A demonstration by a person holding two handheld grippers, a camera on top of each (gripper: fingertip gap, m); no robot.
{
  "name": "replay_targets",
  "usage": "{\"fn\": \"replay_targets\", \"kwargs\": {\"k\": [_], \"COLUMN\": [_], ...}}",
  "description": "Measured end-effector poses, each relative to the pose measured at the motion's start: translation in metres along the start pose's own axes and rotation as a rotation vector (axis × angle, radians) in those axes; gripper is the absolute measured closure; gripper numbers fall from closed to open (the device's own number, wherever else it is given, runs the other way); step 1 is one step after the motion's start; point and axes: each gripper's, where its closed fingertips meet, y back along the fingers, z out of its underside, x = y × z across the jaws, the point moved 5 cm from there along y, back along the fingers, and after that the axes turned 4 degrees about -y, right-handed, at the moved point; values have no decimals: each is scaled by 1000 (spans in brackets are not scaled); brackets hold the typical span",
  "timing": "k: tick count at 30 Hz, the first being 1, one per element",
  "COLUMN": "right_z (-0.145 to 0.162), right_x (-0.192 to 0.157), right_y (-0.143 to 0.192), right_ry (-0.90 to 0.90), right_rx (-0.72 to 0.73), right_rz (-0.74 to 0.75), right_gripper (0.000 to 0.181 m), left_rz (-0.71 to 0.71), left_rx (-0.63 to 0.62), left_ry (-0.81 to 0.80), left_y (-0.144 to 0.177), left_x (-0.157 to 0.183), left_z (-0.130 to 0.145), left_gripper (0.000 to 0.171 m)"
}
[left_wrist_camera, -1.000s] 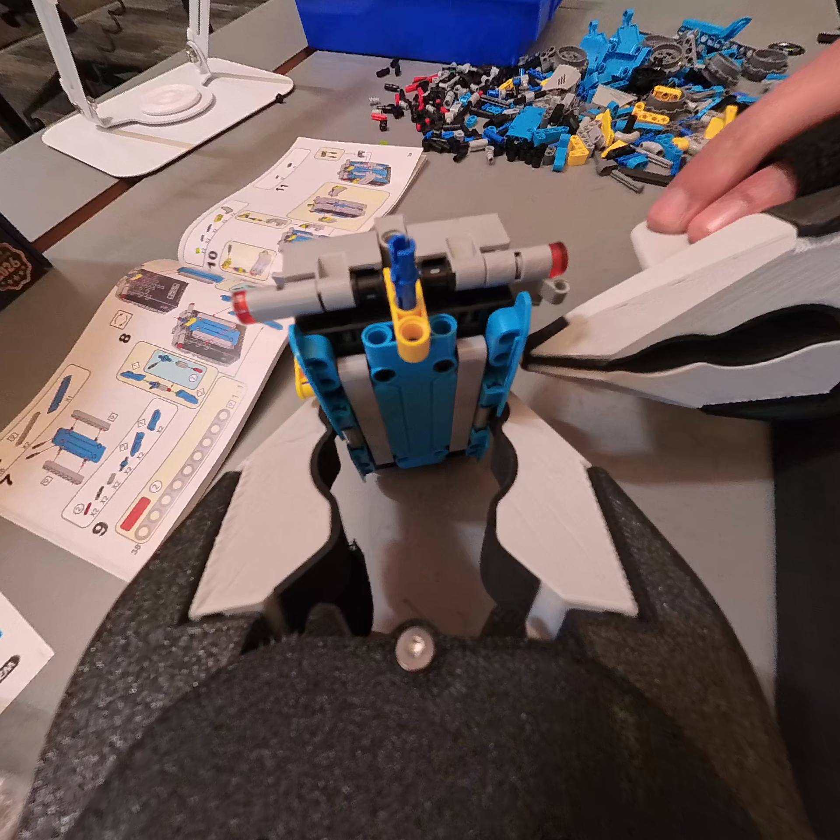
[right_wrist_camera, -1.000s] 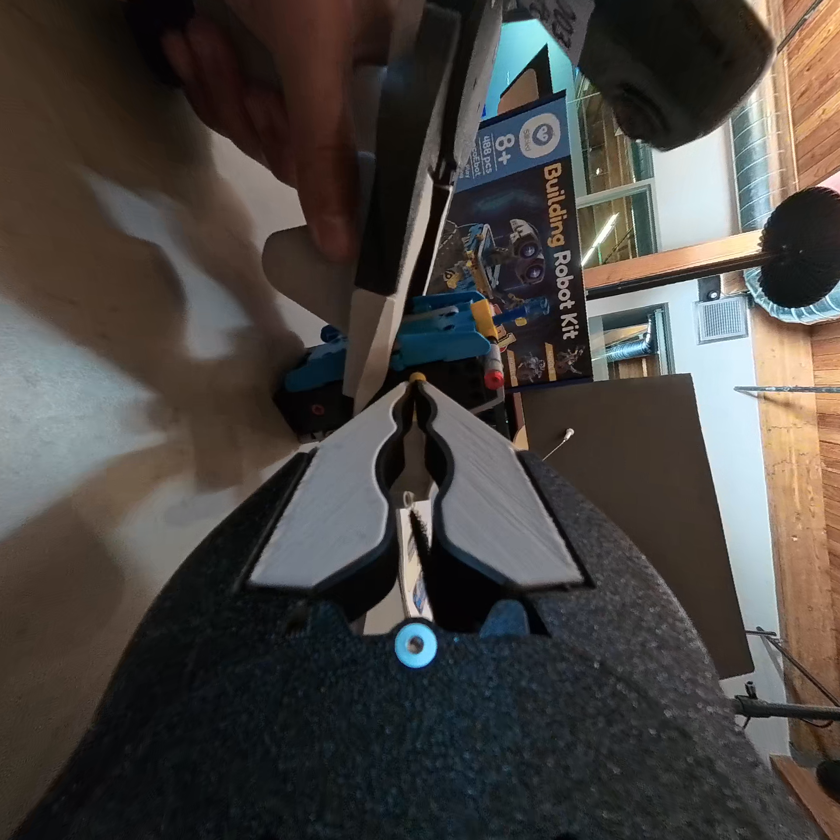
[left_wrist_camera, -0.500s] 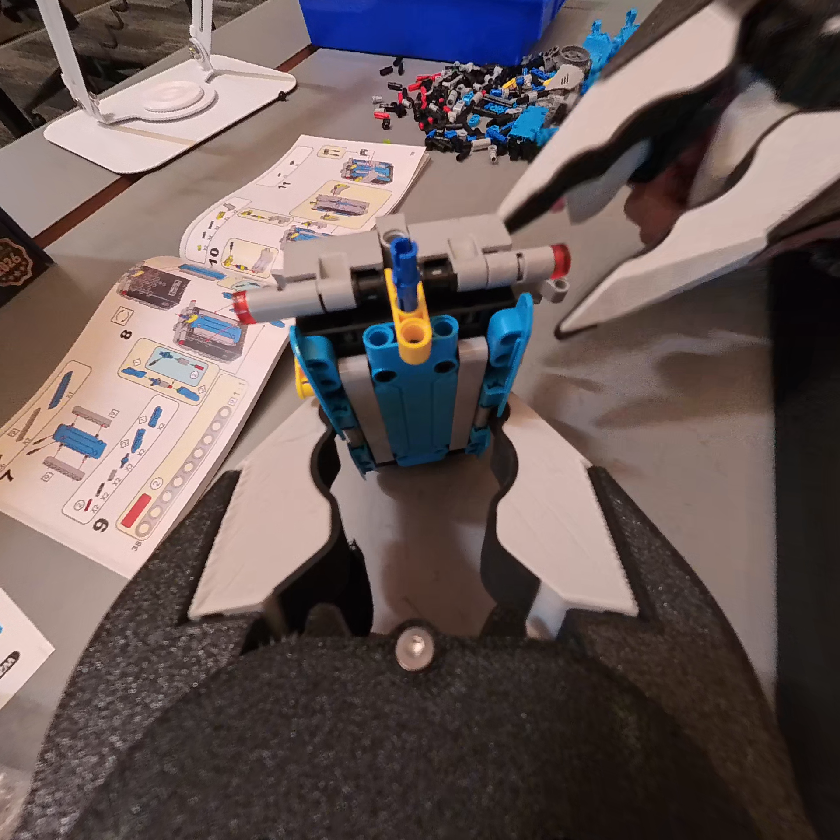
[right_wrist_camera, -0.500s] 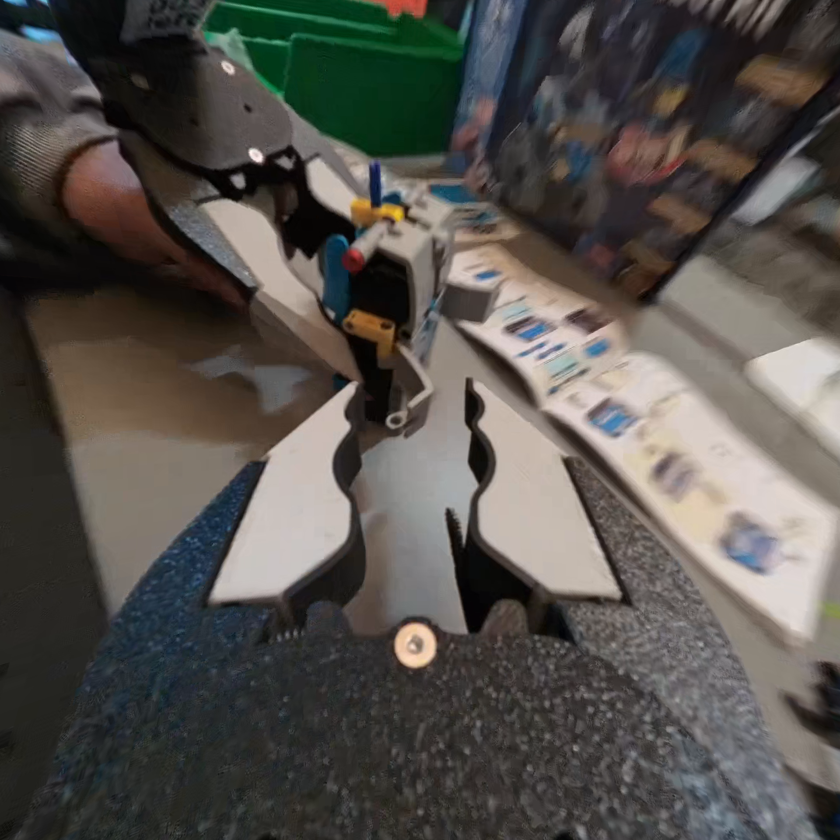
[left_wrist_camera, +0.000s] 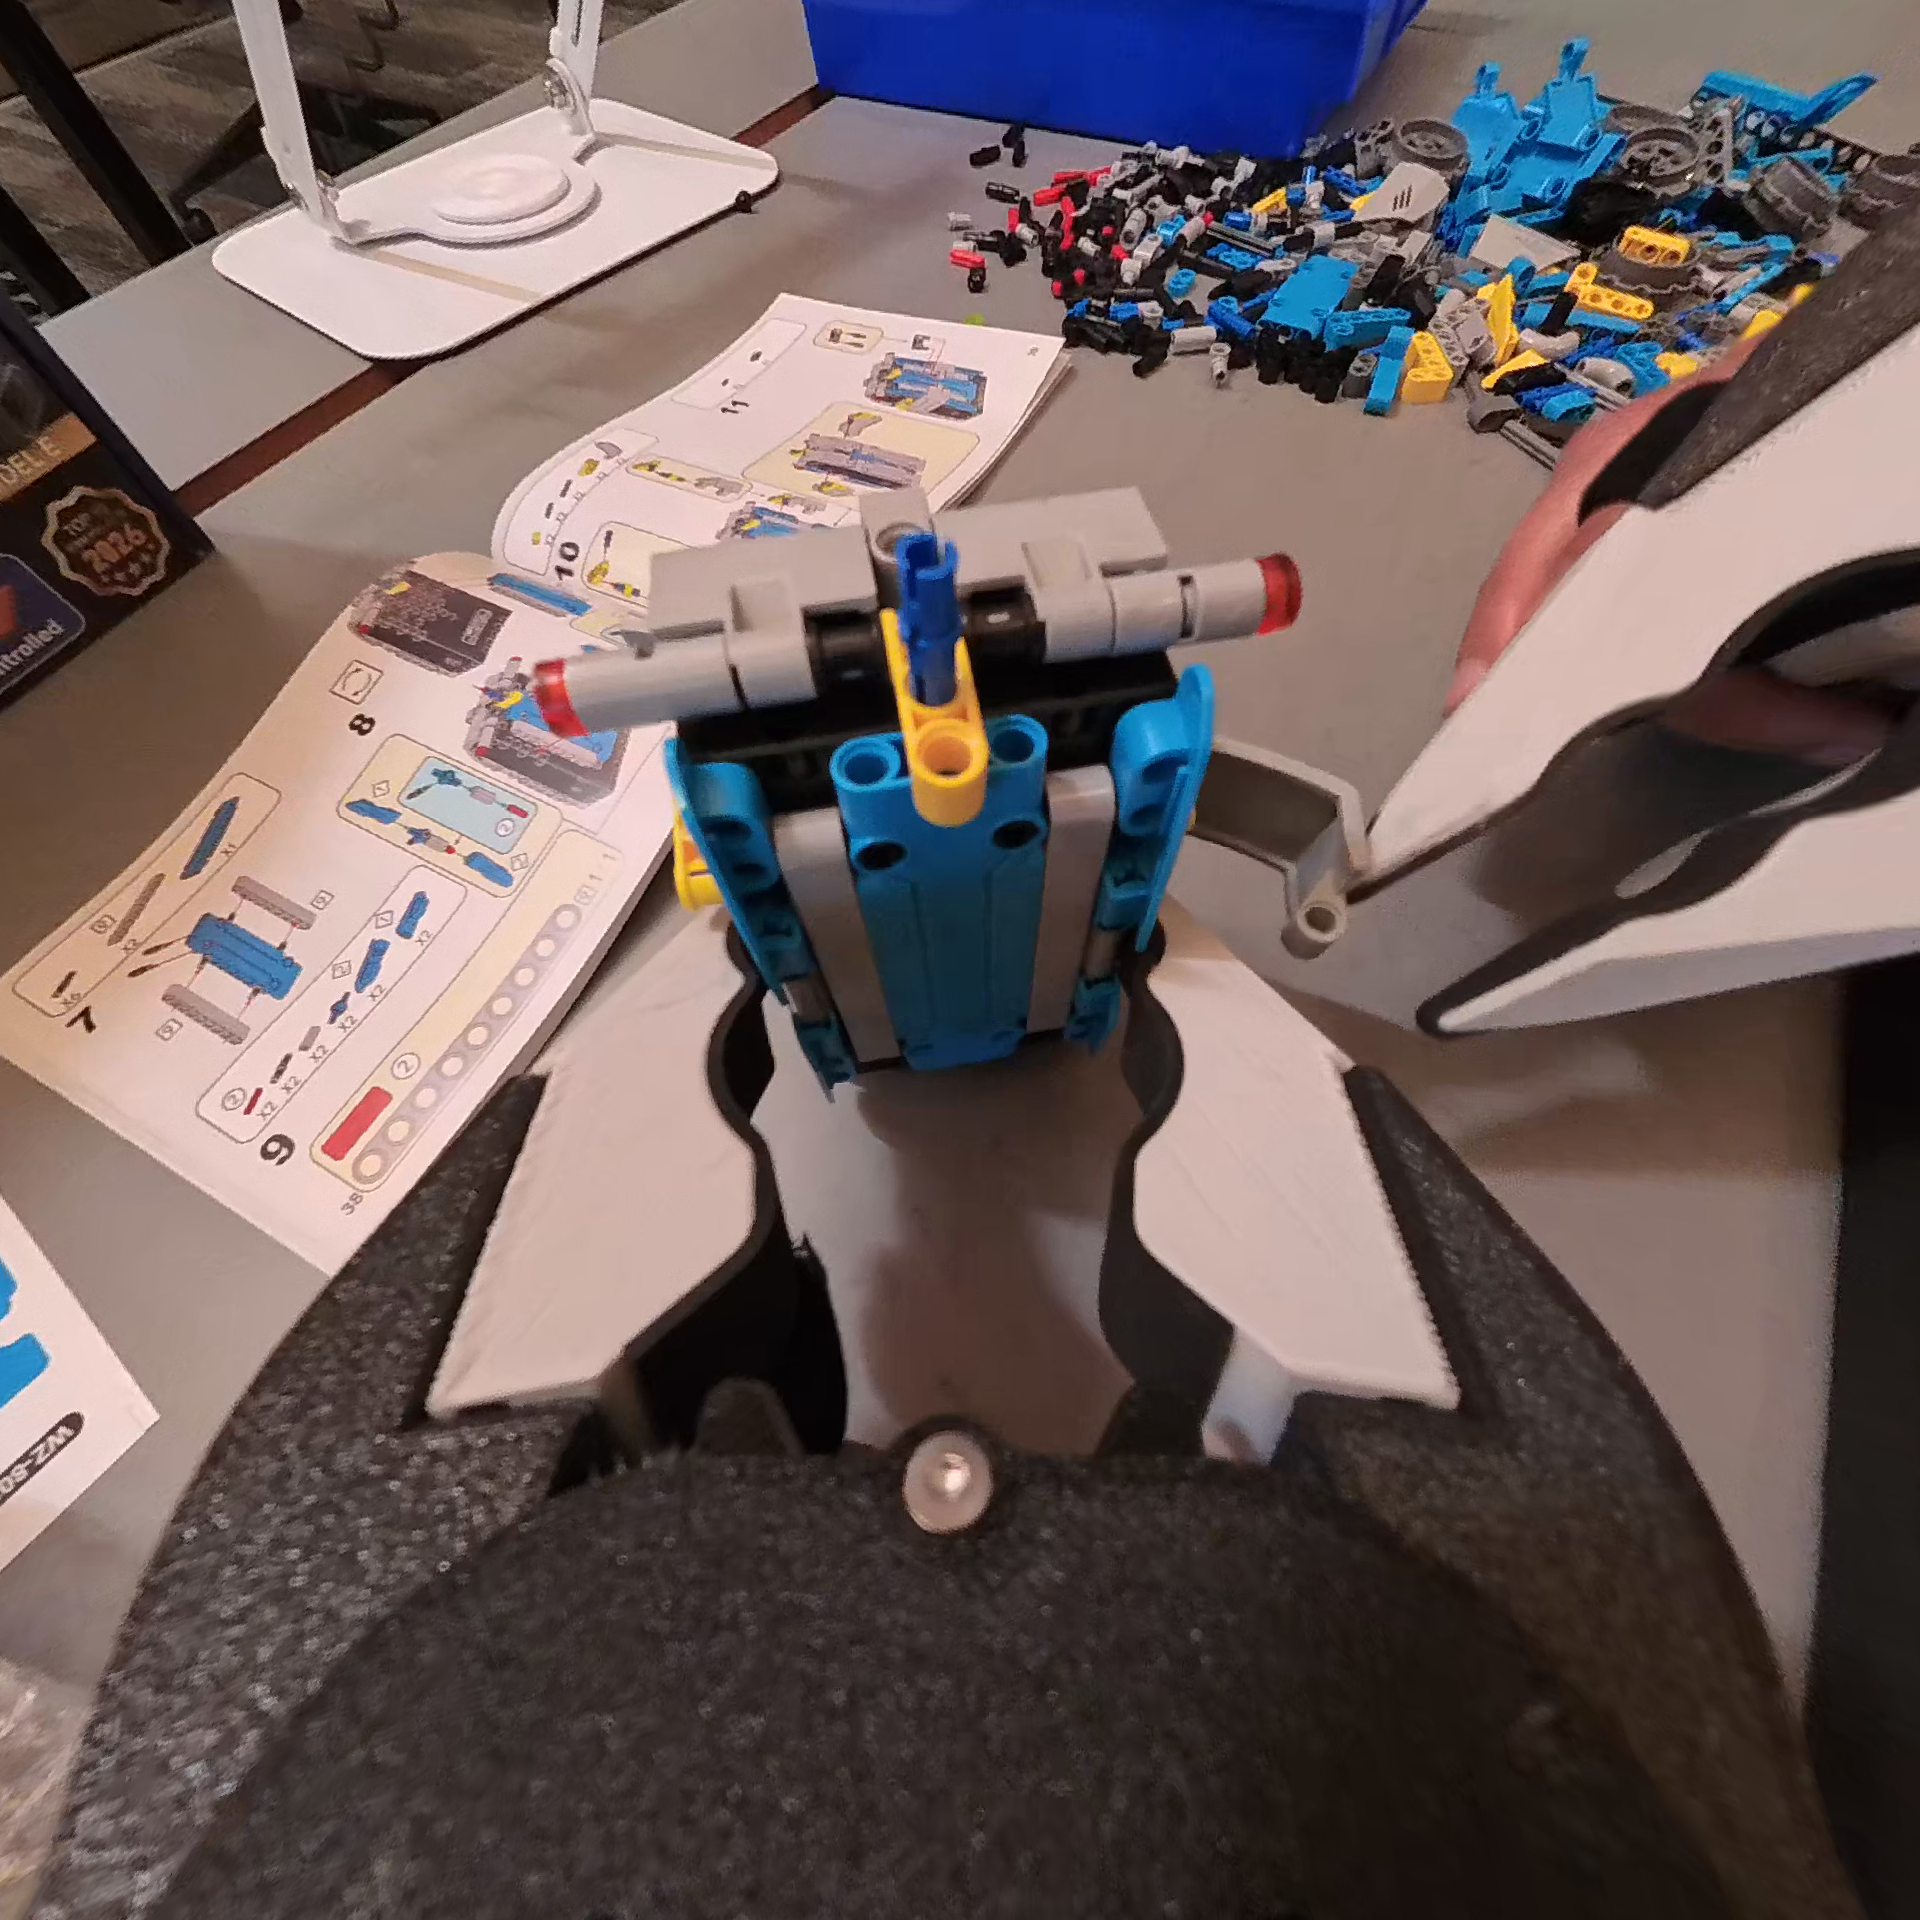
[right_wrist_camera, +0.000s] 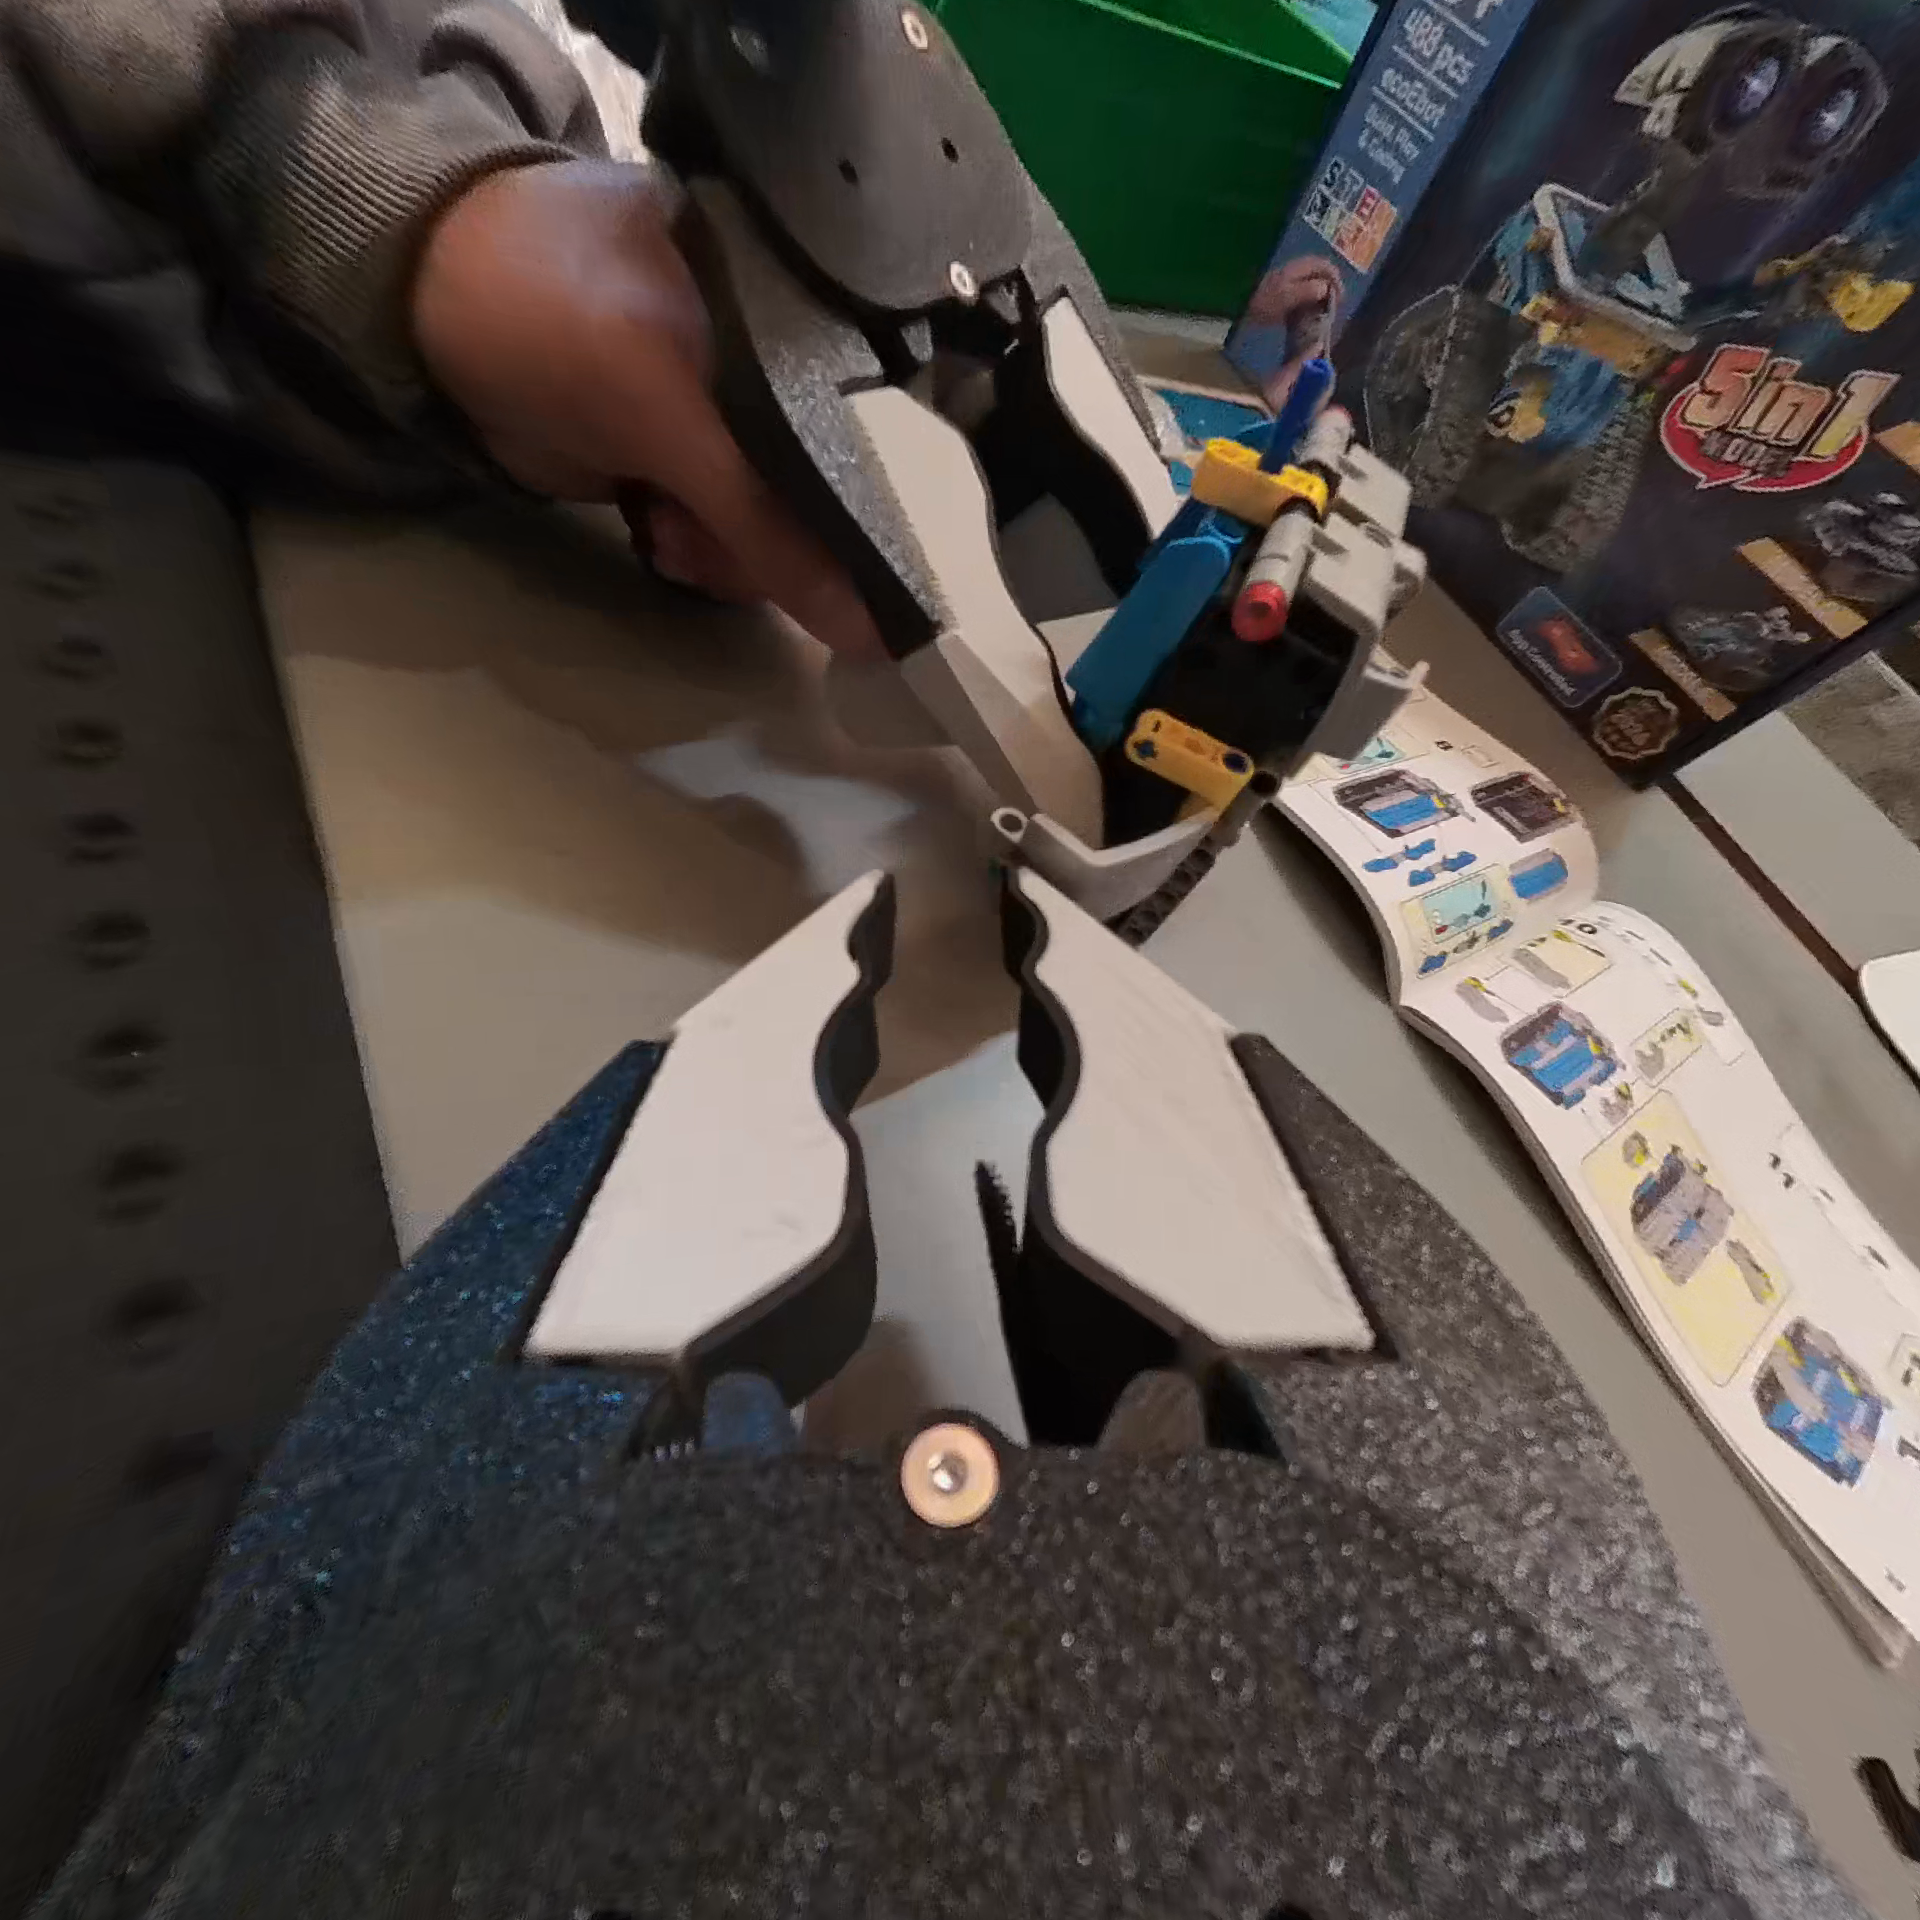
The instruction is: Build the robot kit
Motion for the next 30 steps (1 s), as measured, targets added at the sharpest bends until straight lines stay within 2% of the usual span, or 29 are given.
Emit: {"fn": "replay_targets", "kwargs": {"k": [4, 7, 11, 12, 13, 15, 17, 21, 23, 25, 30], "right_z": [0, 2, 3, 4, 5, 8, 10, 8, 9, 8, 8], "right_x": [11, 19, 35, 41, 46, 49, 47, 48, 50, 52, 52], "right_y": [6, 4, 8, 10, 10, 5, -3, -7, -5, -2, -2], "right_ry": [-98, -149, -197, -219, -247, -289, -282, -236, -233, -219, -203], "right_rx": [27, 18, 32, 40, 47, 40, 25, 29, 32, 43, 29], "right_rz": [-15, 13, 112, 133, 138, 95, 39, 38, 56, 86, 113], "right_gripper": [155, 142, 135, 135, 133, 119, 116, 127, 140, 154, 155], "left_rz": [26, 32, 63, 66, 95, 145, 229, 337, 385, 397, 293], "left_rx": [9, -9, 103, 136, 147, 118, 113, -16, -45, -21, -4], "left_ry": [-40, -15, -7, -11, -28, -61, -109, -185, -210, -228, -148], "left_y": [10, 29, 59, 62, 61, 52, 41, 7, -3, -6, -3], "left_x": [-1, -10, -26, -35, -41, -53, -55, -60, -56, -53, -54], "left_z": [3, 7, -1, -3, -5, -9, -17, -12, -9, -10, -7], "left_gripper": [90, 90, 92, 87, 71, 49, 40, 40, 44, 72, 77]}}
